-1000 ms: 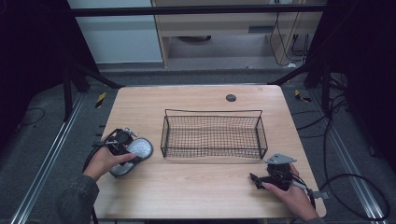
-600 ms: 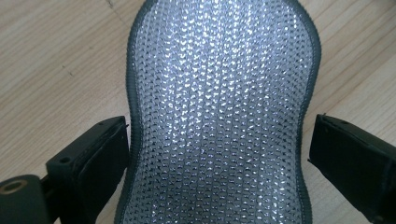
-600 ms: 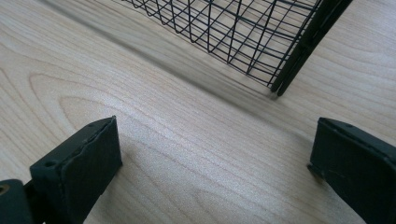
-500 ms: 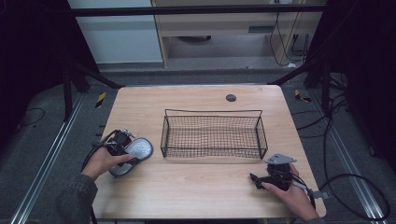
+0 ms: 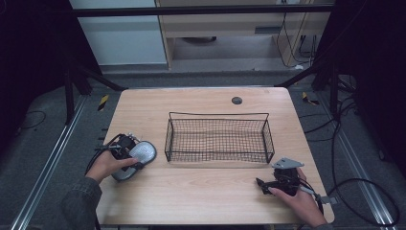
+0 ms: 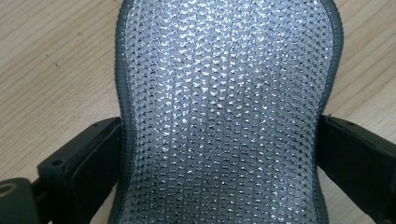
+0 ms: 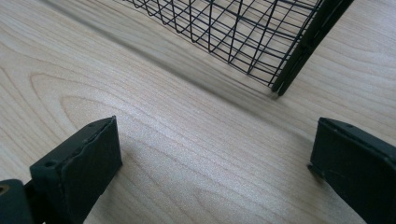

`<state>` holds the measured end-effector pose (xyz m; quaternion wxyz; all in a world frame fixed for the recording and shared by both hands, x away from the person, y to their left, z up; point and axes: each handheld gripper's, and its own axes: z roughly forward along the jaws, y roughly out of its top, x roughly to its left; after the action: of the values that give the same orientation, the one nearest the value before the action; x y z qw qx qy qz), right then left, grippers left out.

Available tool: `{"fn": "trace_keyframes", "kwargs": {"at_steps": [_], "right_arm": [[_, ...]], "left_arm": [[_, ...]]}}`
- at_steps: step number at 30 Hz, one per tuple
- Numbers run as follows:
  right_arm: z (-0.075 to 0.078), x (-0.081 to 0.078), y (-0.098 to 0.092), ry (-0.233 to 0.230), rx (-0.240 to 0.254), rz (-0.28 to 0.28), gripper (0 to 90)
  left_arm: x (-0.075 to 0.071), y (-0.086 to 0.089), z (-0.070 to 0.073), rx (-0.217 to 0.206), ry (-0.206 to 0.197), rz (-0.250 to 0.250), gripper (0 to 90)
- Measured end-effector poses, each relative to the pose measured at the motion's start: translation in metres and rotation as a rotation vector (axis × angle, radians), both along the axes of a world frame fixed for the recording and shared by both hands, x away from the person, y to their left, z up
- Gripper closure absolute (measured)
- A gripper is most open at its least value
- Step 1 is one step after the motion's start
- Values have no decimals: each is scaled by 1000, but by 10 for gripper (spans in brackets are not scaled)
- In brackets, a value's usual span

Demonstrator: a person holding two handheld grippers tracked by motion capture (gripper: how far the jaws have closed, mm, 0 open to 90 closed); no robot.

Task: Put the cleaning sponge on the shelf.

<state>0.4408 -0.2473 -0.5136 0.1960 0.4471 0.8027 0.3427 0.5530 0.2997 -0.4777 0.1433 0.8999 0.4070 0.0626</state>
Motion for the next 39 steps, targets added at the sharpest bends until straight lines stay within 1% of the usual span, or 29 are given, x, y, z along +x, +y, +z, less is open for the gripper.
{"fn": "trace_keyframes", "kwargs": {"at_steps": [3, 10, 14, 15, 18, 19, 21, 22, 24, 26, 27, 28, 29, 32, 36, 39], "right_arm": [[0, 0, 0, 1, 2, 0, 20], [0, 0, 0, 1, 1, 2, 20], [0, 0, 0, 1, 2, 1, 20], [0, 0, 0, 2, 2, 1, 20], [0, 0, 0, 2, 2, 0, 20], [0, 0, 0, 2, 2, 1, 20], [0, 0, 0, 2, 2, 1, 20], [0, 0, 0, 2, 2, 1, 20], [0, 0, 0, 2, 2, 0, 20], [0, 0, 0, 1, 2, 1, 20], [0, 0, 0, 2, 3, 0, 20], [0, 0, 0, 2, 2, 1, 20], [0, 0, 0, 2, 3, 0, 20], [0, 0, 0, 2, 3, 0, 20], [0, 0, 0, 2, 2, 0, 19], [0, 0, 0, 2, 3, 0, 19]], "left_arm": [[0, 1, 0, -2, 0, -1, 28], [-3, 0, 2, 20, -27, -11, 88], [-5, 0, 4, 24, -35, -10, 102], [-6, 3, 8, 17, -52, -7, 105], [-8, 4, 12, 17, -63, -10, 108], [-10, 5, 18, 15, -80, -13, 109], [-13, 6, 23, 14, -97, -23, 110], [-13, 6, 23, 14, -97, -23, 110], [-16, 6, 32, 17, -121, -34, 111], [-17, 6, 34, 19, -126, -41, 112], [-19, 6, 40, 14, -143, -45, 112], [-19, 6, 40, 14, -143, -45, 112], [-21, 5, 45, 14, -155, -49, 112], [-23, 4, 53, 14, -179, -60, 112], [-26, 1, 61, 12, -195, -74, 112], [-29, -2, 70, 20, -210, -94, 112]]}}
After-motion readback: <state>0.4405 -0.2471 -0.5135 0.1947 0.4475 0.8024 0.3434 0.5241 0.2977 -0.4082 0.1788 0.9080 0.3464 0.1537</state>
